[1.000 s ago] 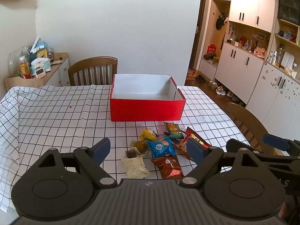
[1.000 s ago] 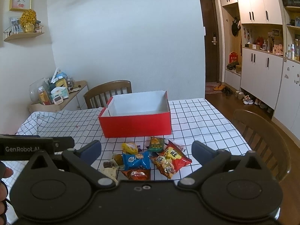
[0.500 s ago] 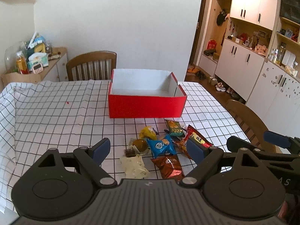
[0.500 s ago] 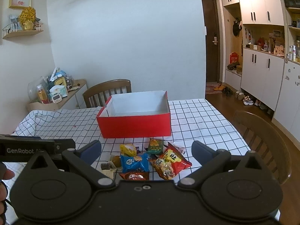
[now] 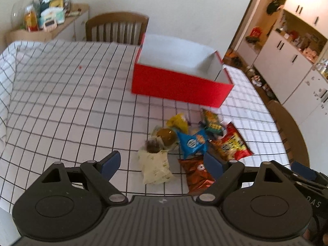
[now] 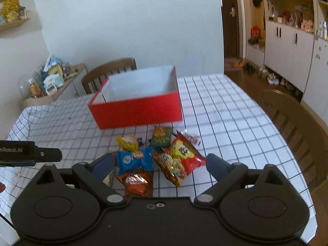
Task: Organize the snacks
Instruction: 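Grasp the brown Oreo bag with the right tool while the left tool grasps the cream bag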
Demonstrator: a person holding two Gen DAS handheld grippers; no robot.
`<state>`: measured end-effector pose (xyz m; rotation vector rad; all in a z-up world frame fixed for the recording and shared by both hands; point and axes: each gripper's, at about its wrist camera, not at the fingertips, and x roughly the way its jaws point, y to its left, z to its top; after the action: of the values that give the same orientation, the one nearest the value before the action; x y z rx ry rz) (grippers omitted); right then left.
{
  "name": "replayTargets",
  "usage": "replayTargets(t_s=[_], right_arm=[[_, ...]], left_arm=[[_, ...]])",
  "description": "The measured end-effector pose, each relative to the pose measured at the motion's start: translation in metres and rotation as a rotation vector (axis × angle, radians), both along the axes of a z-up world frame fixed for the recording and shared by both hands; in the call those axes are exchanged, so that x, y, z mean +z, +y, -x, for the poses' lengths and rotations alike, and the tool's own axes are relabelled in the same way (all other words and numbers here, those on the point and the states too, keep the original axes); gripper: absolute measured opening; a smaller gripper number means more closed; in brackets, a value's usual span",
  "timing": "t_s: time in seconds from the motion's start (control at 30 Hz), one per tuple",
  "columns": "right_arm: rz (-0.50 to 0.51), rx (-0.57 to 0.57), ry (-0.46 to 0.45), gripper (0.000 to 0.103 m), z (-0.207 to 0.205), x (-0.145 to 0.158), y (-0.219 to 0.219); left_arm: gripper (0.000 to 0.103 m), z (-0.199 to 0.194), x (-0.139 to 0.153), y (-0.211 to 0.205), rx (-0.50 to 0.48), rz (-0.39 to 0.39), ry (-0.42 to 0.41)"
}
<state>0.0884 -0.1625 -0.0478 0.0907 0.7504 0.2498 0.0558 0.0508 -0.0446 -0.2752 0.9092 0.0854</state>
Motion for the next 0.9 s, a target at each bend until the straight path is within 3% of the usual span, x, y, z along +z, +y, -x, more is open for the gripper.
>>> replayTargets(t_s=[0.2, 0.63, 0.83, 0.9], right_arm=[[-0.014, 0.045, 0.115, 0.093, -0.022, -0.028, 0.003], [0.022, 0.202, 0.294, 0.085, -0.056, -0.090, 0.043], [0.018, 0.232, 0.358, 0.080, -0.065, -0.108, 0.052], [0.023, 0.230, 0.373, 0.078, -0.068, -0.113, 0.055]], left_arm=[[0.088, -0.018, -0.024, 0.002, 0.017, 0.022, 0.061], [0.088, -0.065, -0.094, -0.008, 0.007, -0.052, 0.238], [0.088, -0.073, -0.112, -0.010, 0.001, -0.073, 0.277], [0.082, -0.074, -0.115, -0.010, -0.001, -0.070, 0.287]])
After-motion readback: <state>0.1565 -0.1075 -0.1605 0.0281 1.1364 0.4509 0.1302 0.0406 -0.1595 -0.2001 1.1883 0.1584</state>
